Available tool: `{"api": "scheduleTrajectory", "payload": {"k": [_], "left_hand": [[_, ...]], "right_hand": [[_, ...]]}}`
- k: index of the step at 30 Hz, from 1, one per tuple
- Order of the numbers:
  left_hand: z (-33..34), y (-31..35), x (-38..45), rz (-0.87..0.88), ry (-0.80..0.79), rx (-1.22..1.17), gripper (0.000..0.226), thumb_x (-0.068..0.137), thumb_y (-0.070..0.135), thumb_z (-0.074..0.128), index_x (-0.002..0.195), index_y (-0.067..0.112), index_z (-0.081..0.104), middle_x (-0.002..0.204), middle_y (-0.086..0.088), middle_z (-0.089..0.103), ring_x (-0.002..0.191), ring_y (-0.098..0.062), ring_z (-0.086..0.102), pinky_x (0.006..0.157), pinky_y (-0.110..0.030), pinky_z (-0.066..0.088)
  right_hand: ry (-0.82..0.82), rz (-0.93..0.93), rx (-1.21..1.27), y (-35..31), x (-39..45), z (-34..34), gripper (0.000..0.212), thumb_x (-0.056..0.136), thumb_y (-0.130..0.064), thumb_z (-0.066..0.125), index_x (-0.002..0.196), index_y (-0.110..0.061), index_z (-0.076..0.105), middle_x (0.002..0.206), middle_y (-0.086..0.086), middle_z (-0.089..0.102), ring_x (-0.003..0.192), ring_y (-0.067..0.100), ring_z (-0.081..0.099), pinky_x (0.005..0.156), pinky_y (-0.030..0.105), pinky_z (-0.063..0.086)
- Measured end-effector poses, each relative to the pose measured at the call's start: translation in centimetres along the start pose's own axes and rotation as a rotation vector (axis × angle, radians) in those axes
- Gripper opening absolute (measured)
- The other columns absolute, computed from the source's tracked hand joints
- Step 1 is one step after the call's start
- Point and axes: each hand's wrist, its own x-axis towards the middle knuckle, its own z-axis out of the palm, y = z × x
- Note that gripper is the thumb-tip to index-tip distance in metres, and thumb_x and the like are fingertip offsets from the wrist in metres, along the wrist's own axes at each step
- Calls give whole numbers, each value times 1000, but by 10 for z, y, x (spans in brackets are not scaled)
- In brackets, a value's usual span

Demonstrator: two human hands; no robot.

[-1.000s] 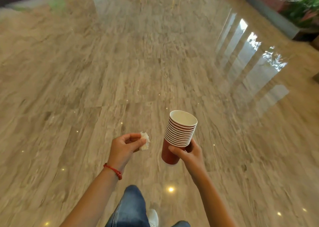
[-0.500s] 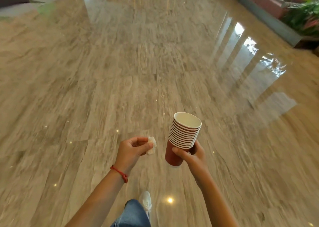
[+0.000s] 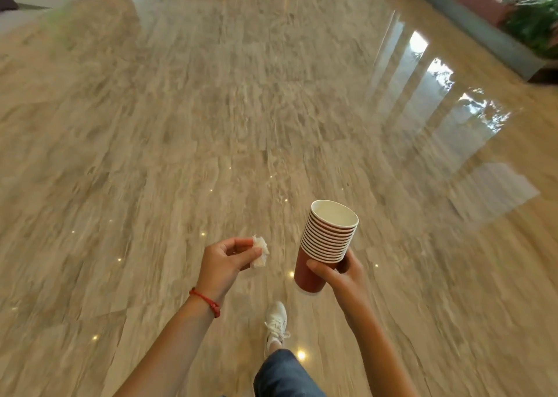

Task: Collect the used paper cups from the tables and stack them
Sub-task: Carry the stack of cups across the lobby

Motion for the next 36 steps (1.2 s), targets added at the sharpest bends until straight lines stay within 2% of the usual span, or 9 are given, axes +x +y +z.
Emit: {"api": "scheduleTrajectory", "payload": {"k": [4, 10, 15, 23, 25, 27, 31, 34, 36], "left_hand": [[34, 33, 83, 1, 3, 20, 15, 68, 4, 77, 76, 15, 70, 68, 0, 72, 68, -11, 69, 62, -21, 56], [79, 85, 192, 49, -12, 38, 15, 70, 4, 76, 76, 17, 70, 65, 7, 72, 64, -4, 68, 55, -13, 51], [103, 108, 285, 21, -18, 45, 15, 69, 6, 76, 80, 14, 71, 68, 2, 73, 67, -7, 69, 59, -16, 54], [154, 161, 471, 16, -75, 64, 17, 69, 2, 76, 74, 18, 69, 63, 6, 72, 63, -5, 68, 55, -14, 52], [161, 177, 488, 18, -90, 66, 16, 70, 3, 76, 75, 17, 70, 65, 6, 72, 64, -5, 68, 56, -13, 52], [185, 203, 563, 6, -129, 87, 15, 69, 5, 77, 76, 16, 70, 66, 5, 73, 66, -6, 69, 56, -13, 52], [209, 235, 627, 26, -146, 92, 13, 68, 8, 78, 78, 14, 71, 71, 0, 74, 69, -8, 70, 59, -16, 53], [237, 250, 672, -5, -170, 98, 14, 67, 10, 79, 79, 14, 72, 77, -4, 75, 74, -13, 70, 64, -21, 55], [261, 256, 699, -28, -186, 98, 14, 67, 9, 79, 76, 18, 72, 75, -2, 75, 72, -11, 70, 61, -18, 54]], "right_hand": [[-6, 17, 4, -21, 95, -6, 42, 69, -6, 78, 104, -22, 62, 96, -8, 72, 89, 7, 67, 68, 17, 53], [-4, 23, 15, -59, 224, -5, 42, 70, 1, 76, 108, -11, 61, 98, 2, 71, 88, 9, 68, 69, 19, 53], [7, 44, 9, -72, 318, 2, 43, 69, -1, 77, 107, -15, 61, 97, -1, 71, 89, 8, 68, 69, 18, 54], [66, 30, 38, -97, 498, 15, 39, 71, 5, 73, 103, -13, 62, 93, 0, 71, 84, 7, 68, 68, 19, 53], [56, 37, 68, -110, 517, 21, 38, 71, 6, 73, 103, -12, 62, 94, 2, 71, 84, 7, 68, 70, 20, 54], [126, 38, 60, -120, 589, 18, 39, 71, 7, 73, 104, -10, 61, 95, 4, 71, 85, 7, 67, 71, 20, 54], [164, 29, 62, -138, 644, 14, 39, 70, 7, 73, 101, -14, 62, 91, -3, 71, 82, 3, 67, 68, 17, 53], [206, 47, 64, -148, 690, 2, 40, 70, 6, 74, 102, -13, 61, 94, 0, 70, 83, 3, 67, 67, 16, 53], [231, 48, 67, -151, 722, -10, 41, 70, 6, 74, 105, -10, 61, 96, 2, 70, 83, 3, 67, 67, 16, 52]]}}
